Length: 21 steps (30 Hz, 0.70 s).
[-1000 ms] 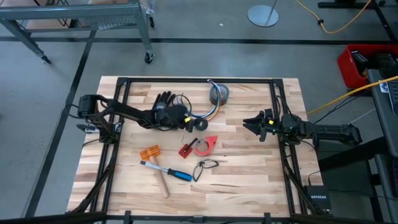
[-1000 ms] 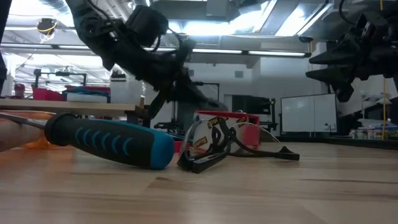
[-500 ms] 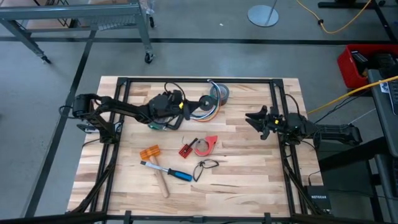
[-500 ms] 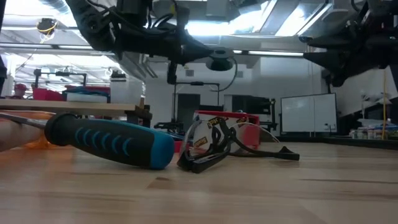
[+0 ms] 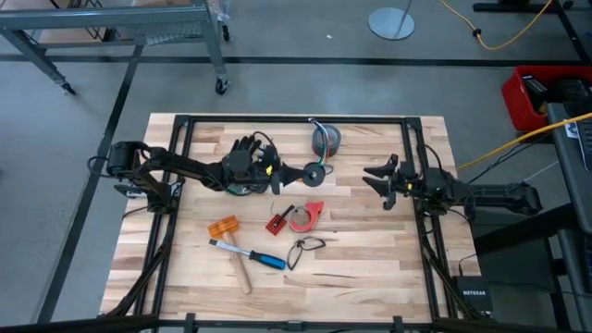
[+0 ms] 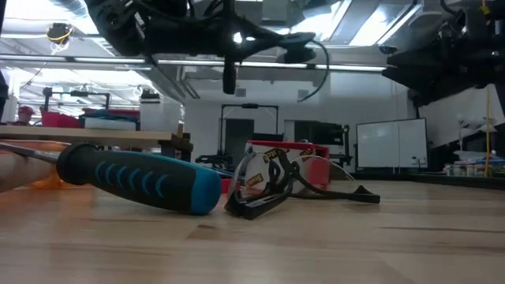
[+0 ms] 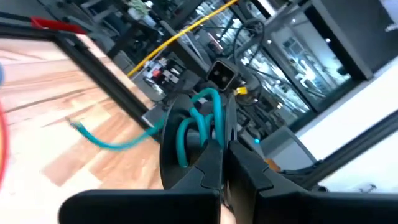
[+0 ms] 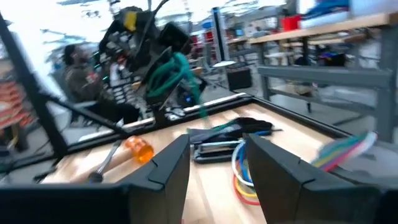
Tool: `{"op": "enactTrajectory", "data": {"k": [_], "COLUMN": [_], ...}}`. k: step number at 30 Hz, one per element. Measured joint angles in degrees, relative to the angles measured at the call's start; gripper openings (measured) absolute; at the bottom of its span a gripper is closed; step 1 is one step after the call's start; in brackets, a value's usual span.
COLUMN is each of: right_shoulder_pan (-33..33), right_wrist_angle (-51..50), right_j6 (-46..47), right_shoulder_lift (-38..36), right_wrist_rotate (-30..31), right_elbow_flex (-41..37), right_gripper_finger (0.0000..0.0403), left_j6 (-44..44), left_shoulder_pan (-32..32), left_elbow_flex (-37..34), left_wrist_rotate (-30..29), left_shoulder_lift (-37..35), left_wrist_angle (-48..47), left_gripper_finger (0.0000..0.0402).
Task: Coil cords
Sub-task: Uncoil the green wire from the spool
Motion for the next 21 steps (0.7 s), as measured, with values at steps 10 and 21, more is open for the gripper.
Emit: {"op": "enactTrajectory", "data": {"k": [10, 21], "right_shoulder_pan": [0.0, 0.0], "right_wrist_angle": [15.1, 20.89], "right_j6": [-2.67, -10.01], "right_shoulder_lift": [13.34, 32.75], "right_wrist_rotate": [-2.85, -5.8], "right_elbow_flex": [0.0, 7.36], "right_gripper_finger": [0.0162, 0.0162], "left_j6": [4.51, 4.41], "left_shoulder_pan": [-1.61, -1.78], "left_elbow_flex": [3.16, 3.32], "left_wrist_rotate": [-0.03, -0.05], "left_shoulder_lift": [0.0, 0.0], "left_wrist_angle": [-5.6, -5.64], "left_gripper_finger": [0.0, 0.0]}}
